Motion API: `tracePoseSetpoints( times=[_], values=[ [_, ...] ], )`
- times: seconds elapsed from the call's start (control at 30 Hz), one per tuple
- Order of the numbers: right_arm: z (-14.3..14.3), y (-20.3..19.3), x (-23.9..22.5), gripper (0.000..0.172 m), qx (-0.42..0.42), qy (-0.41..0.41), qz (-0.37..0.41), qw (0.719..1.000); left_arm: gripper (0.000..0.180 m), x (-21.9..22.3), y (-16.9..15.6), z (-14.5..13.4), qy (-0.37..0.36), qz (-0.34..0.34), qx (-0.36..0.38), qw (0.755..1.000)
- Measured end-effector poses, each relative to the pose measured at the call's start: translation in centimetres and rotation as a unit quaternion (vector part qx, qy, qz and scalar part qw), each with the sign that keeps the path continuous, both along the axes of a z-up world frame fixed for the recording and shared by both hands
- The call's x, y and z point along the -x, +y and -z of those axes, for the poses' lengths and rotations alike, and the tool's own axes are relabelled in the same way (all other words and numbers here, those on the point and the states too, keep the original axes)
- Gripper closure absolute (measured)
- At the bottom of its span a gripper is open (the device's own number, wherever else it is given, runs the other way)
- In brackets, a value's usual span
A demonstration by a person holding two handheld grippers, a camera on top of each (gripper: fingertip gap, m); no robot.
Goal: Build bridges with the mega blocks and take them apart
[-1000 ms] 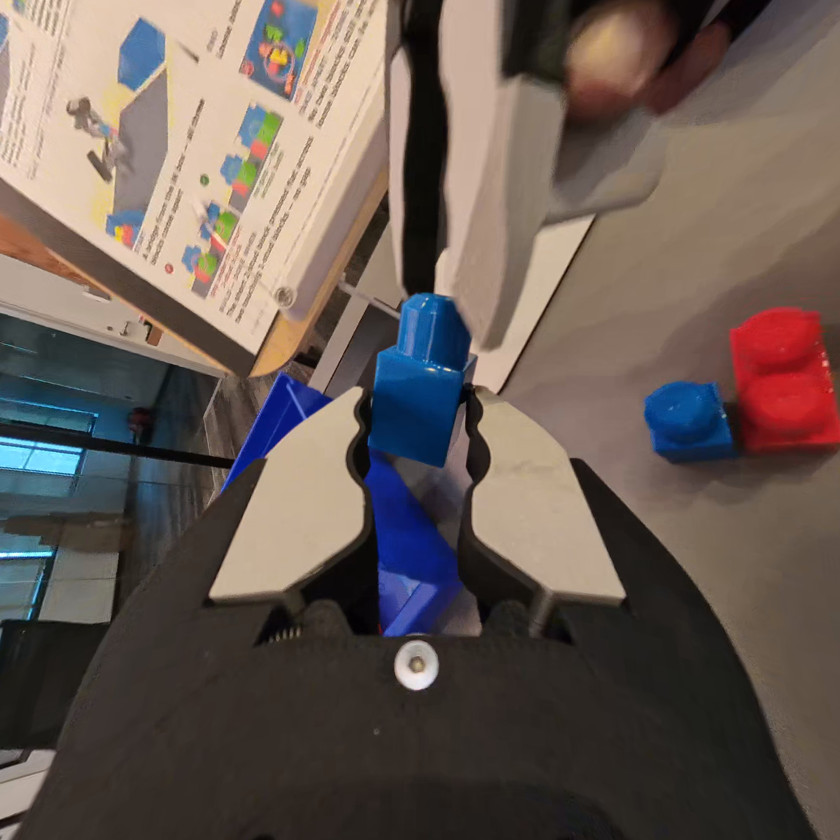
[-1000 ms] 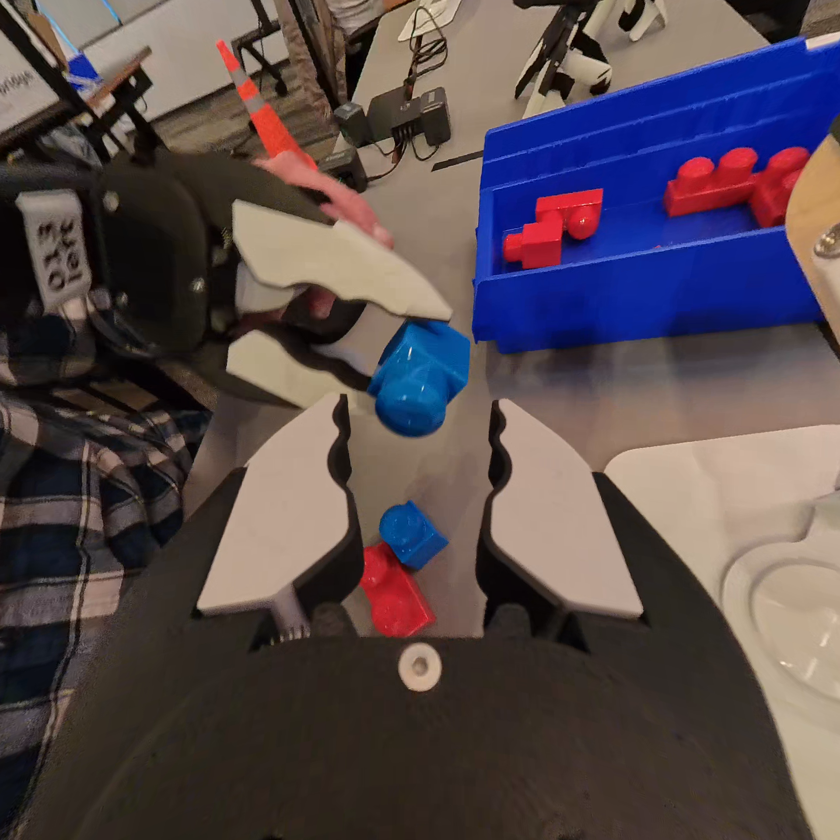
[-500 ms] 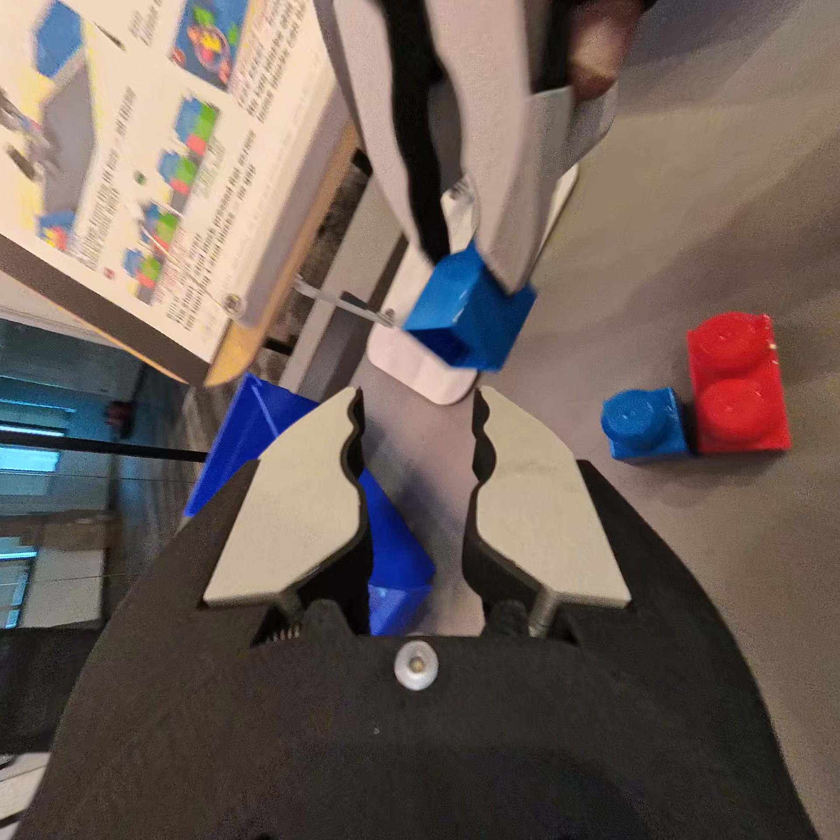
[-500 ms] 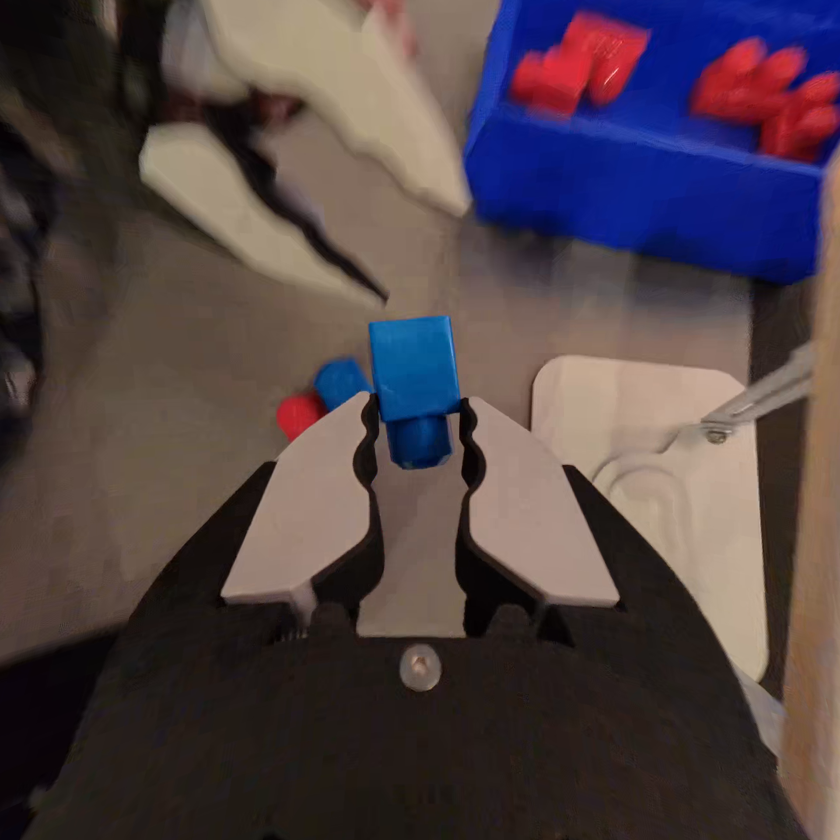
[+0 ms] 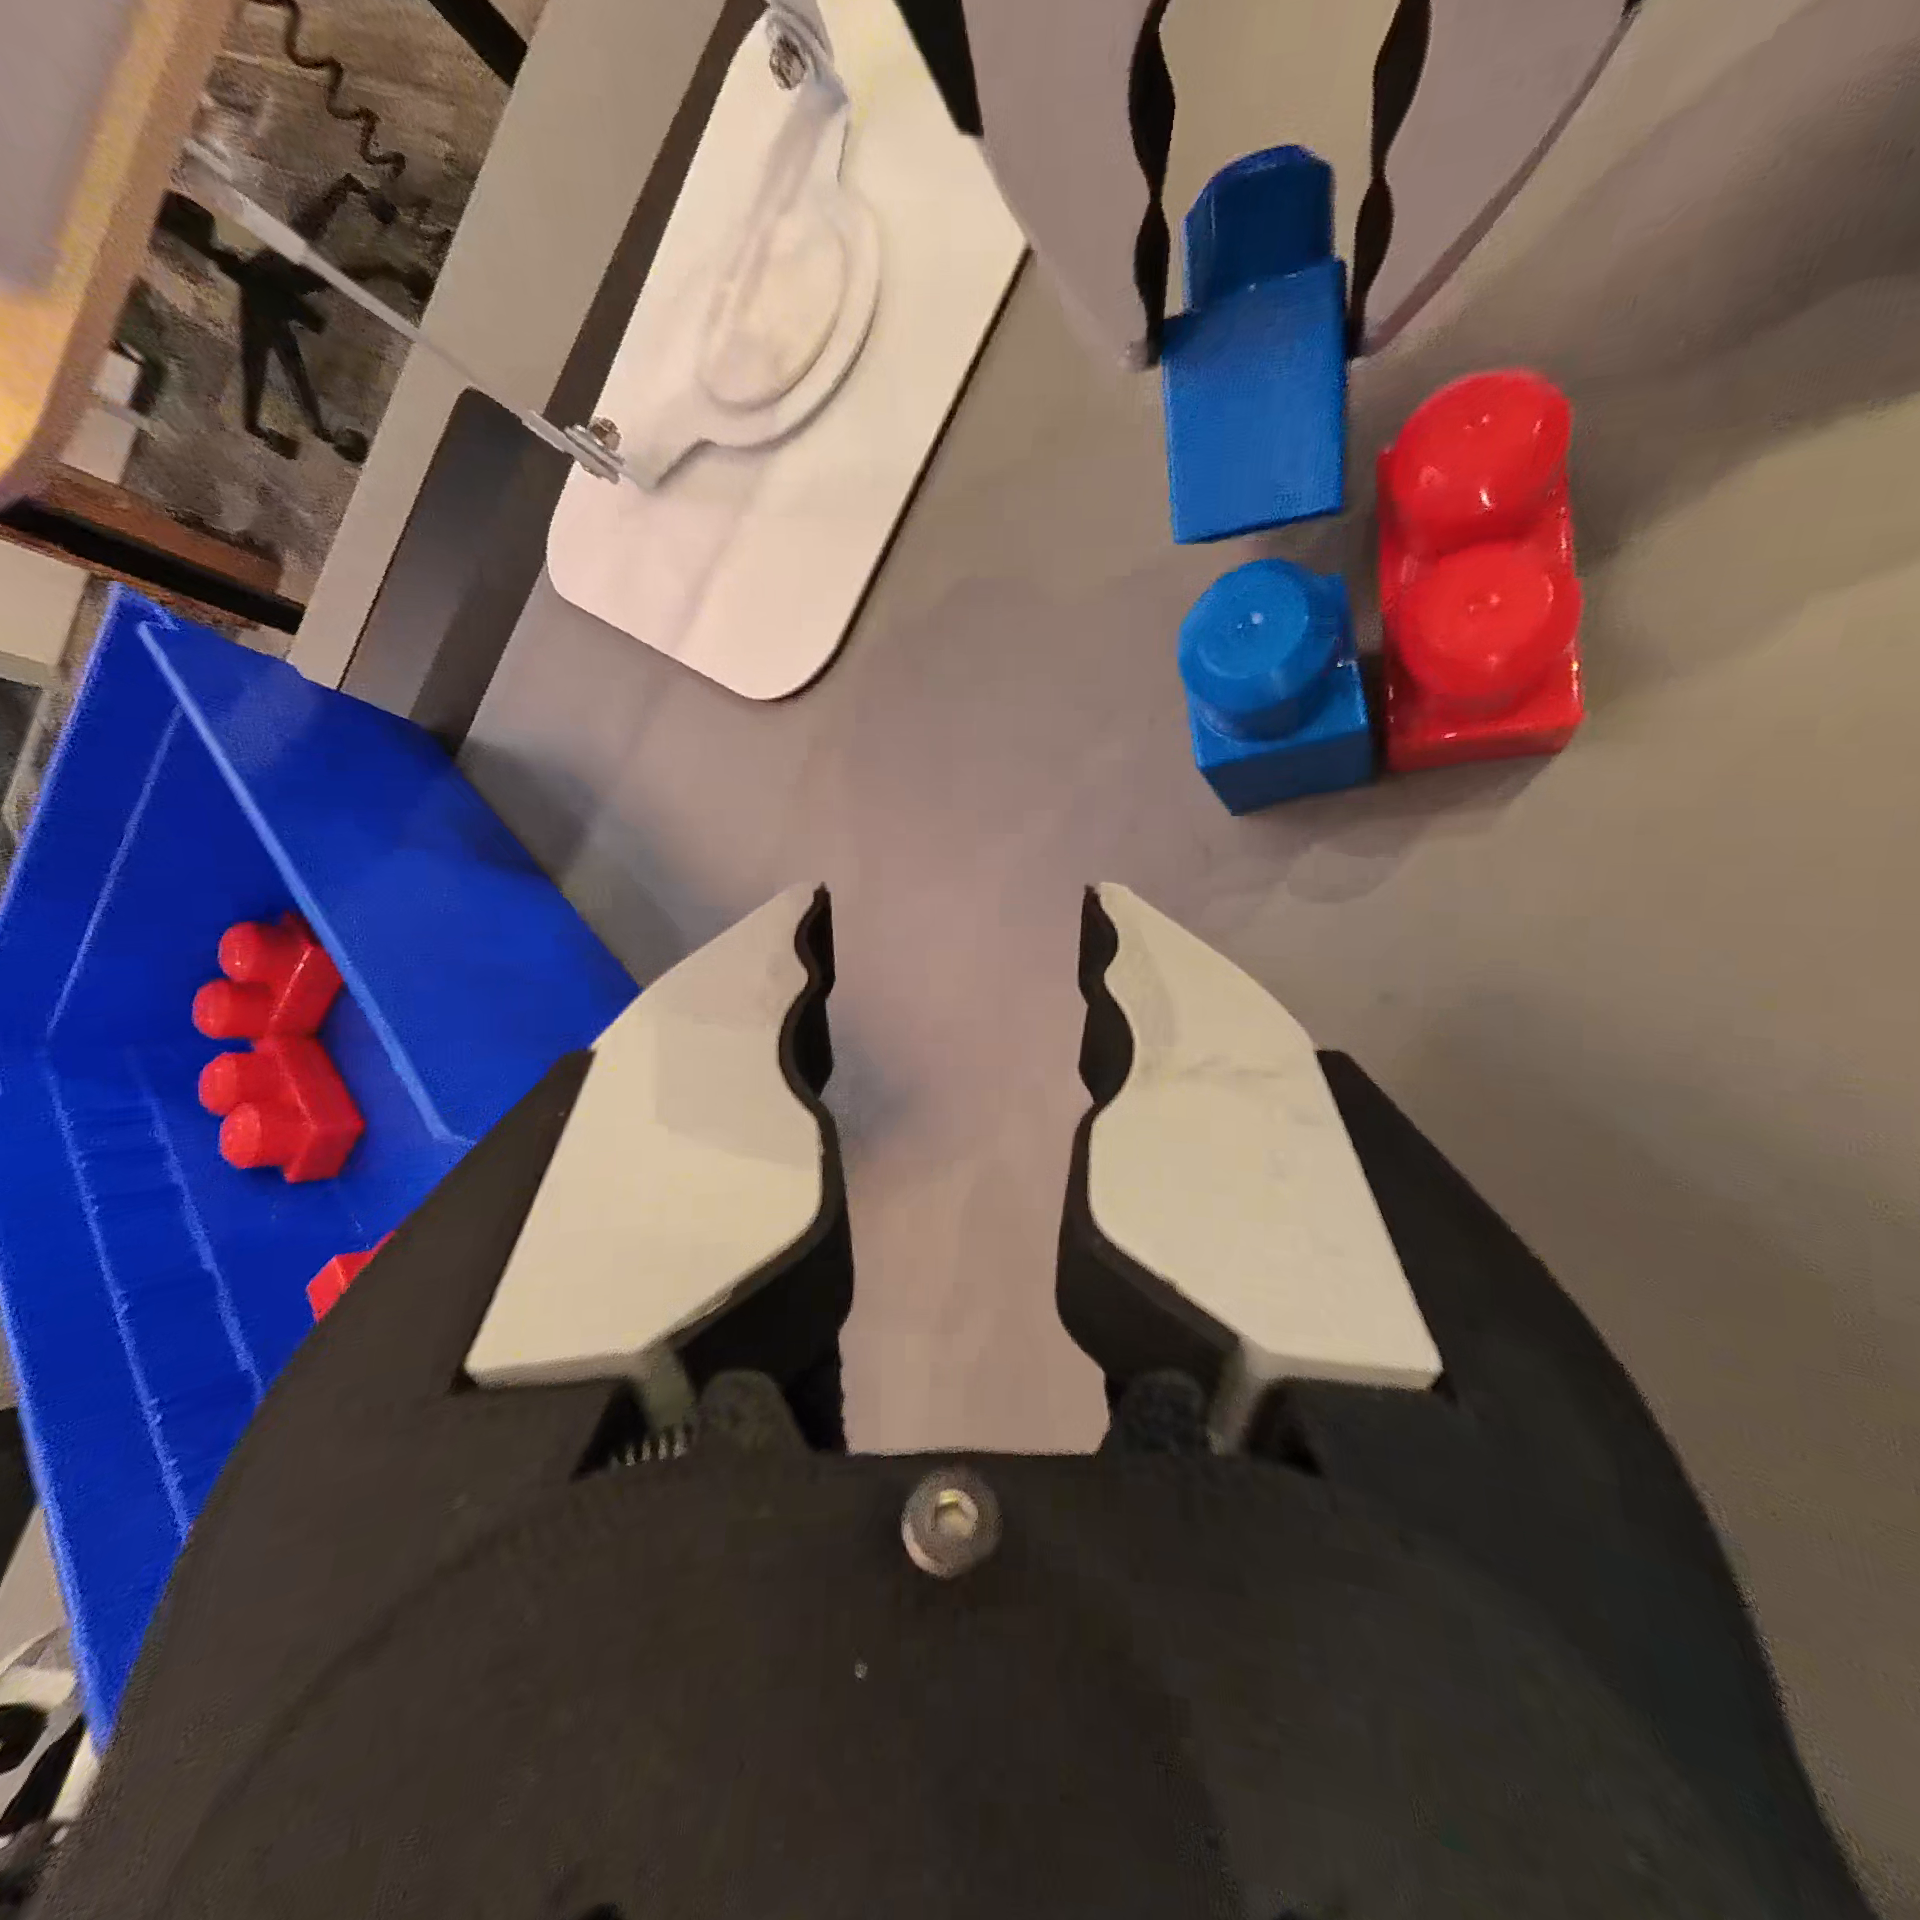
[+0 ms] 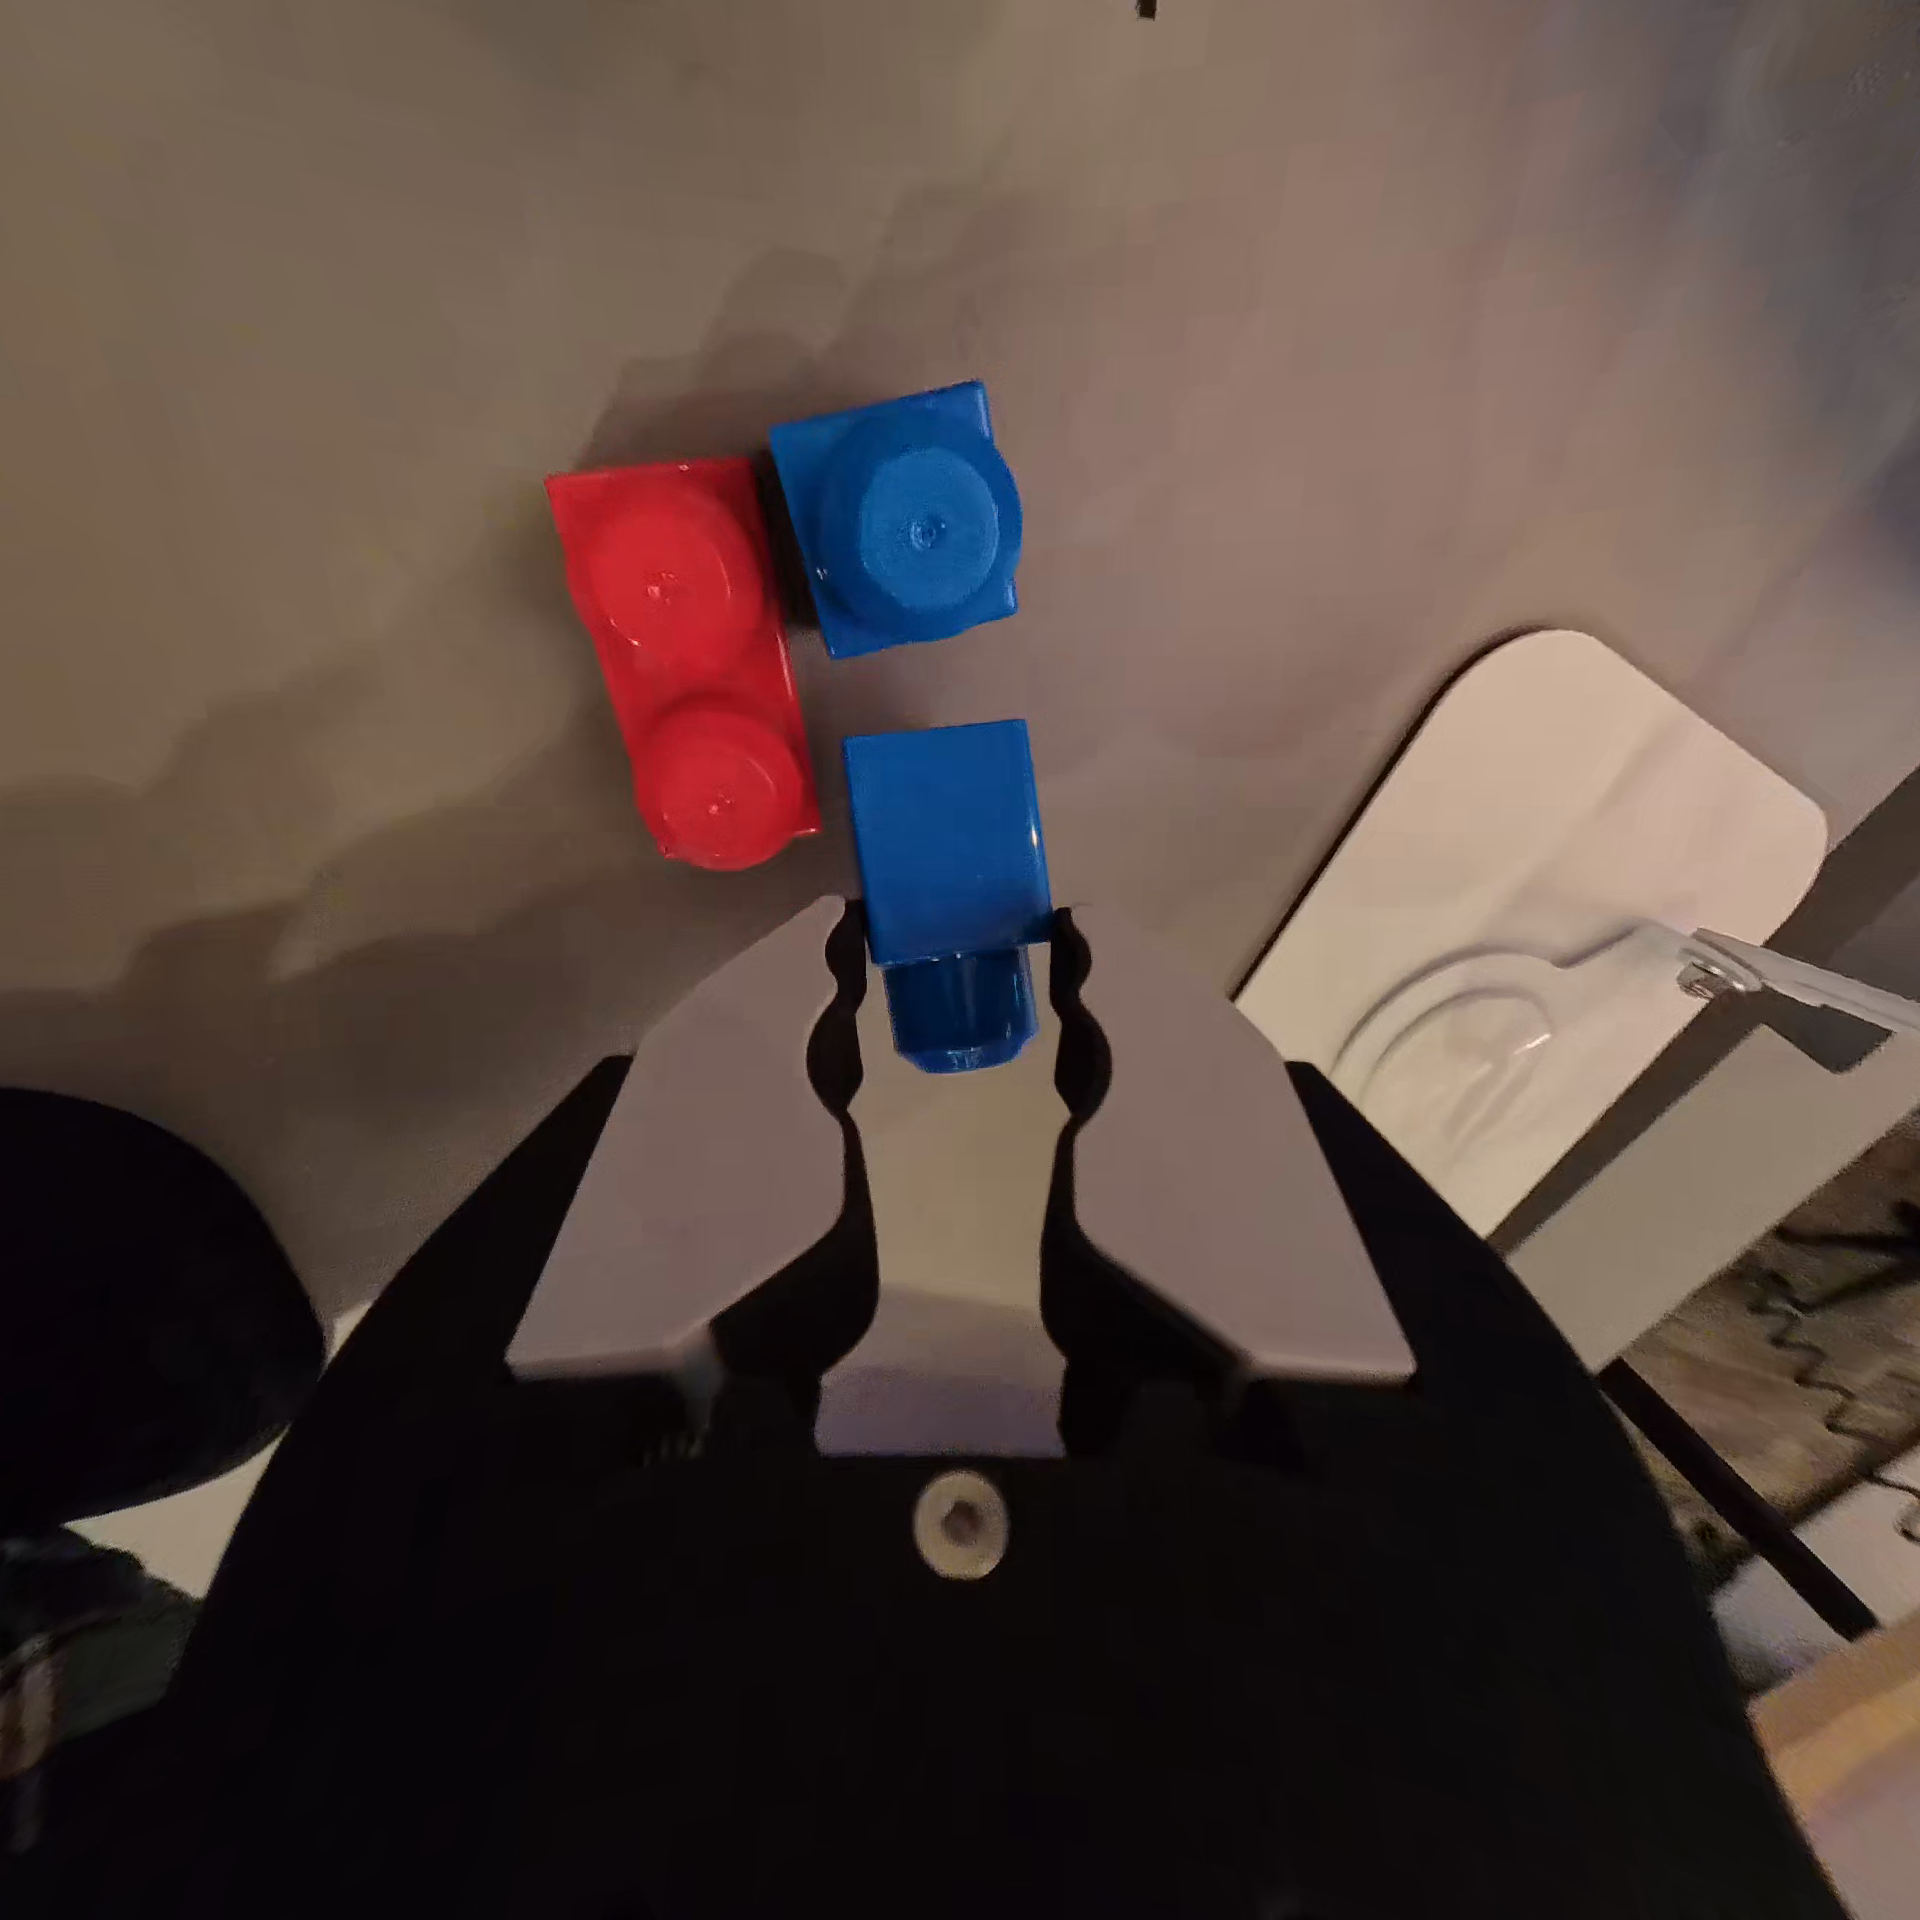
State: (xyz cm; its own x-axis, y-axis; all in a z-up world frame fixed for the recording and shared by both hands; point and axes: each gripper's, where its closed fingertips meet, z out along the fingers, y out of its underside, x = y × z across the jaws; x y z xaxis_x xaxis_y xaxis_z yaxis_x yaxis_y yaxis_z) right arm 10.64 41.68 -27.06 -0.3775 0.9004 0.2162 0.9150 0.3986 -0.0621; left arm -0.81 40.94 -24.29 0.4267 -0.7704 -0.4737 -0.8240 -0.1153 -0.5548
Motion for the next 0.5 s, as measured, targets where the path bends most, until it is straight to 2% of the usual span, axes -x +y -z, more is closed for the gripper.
tracePoseSetpoints(
  times=[0.1,0.17,0.23,0.4,0.5],
  values=[
    [0.3,-0.2,0.1,0.137,-0.018,-0.024,-0.007,1.000,0.136,-0.2,-0.1,0.1,-0.010,0.000,0.009,1.000],
    [0.3,-0.8,2.0,0.135,-0.010,0.016,-0.014,1.000,0.137,-0.1,-0.1,0.4,-0.010,-0.001,0.016,1.000],
    [0.2,-1.1,2.9,0.126,0.010,0.038,-0.012,0.999,0.136,0.1,-0.2,0.8,-0.012,-0.002,0.024,1.000],
    [-2.0,-0.4,2.4,0.127,0.036,0.095,0.017,0.995,0.136,0.1,-0.8,1.2,-0.037,0.005,0.053,0.998],
    [-2.1,0.3,1.6,0.133,0.040,0.094,0.037,0.994,0.133,-0.4,-1.4,1.8,-0.054,0.016,0.080,0.995]
  ],
)
